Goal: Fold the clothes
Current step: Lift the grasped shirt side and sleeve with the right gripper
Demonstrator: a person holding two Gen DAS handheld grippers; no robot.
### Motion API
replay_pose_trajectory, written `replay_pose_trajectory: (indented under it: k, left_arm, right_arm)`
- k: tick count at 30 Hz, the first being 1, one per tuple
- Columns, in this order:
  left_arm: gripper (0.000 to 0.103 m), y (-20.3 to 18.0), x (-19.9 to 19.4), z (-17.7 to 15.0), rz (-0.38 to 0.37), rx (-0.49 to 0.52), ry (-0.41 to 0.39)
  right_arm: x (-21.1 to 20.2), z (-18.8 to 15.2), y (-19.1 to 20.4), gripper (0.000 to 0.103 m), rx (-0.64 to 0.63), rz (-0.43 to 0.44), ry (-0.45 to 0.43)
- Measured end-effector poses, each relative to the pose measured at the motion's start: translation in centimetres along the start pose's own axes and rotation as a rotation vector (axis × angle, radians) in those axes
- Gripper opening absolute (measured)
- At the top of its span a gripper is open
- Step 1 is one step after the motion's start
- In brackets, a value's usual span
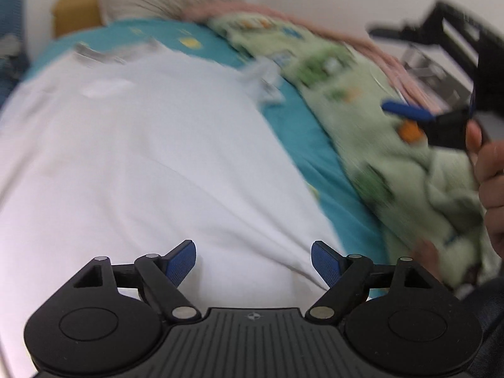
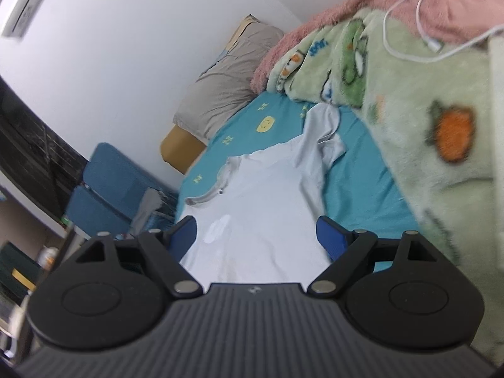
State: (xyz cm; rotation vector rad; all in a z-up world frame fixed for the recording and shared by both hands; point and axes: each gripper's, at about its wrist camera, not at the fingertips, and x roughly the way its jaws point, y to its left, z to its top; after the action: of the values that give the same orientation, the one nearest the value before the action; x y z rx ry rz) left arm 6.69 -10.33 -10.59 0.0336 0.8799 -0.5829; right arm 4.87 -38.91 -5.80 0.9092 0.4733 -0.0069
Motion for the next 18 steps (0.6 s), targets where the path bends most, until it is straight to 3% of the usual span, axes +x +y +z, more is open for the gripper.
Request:
replay_pose_trajectory:
  k: [5,11,18]
  left_arm:
    - [0.085,5.1,-0.1,0.2,0.076,-0.162,-0.094]
    - [0.085,8.6,0.5,0.1,0.179,-0.277,-0.163]
    - [0.085,10.6,2.7,0.4,0.154,-0.347,-0.147]
  right_arm:
    - [6.6,1.7,-1.2,0.085,0.125,0.019,0.011]
    - [15.2,2.6,-7.2,0.085,0.363,-0.014,-0.025]
    - [23.6,3.7,-11.8,0.085,0.372,-0.106,-0.025]
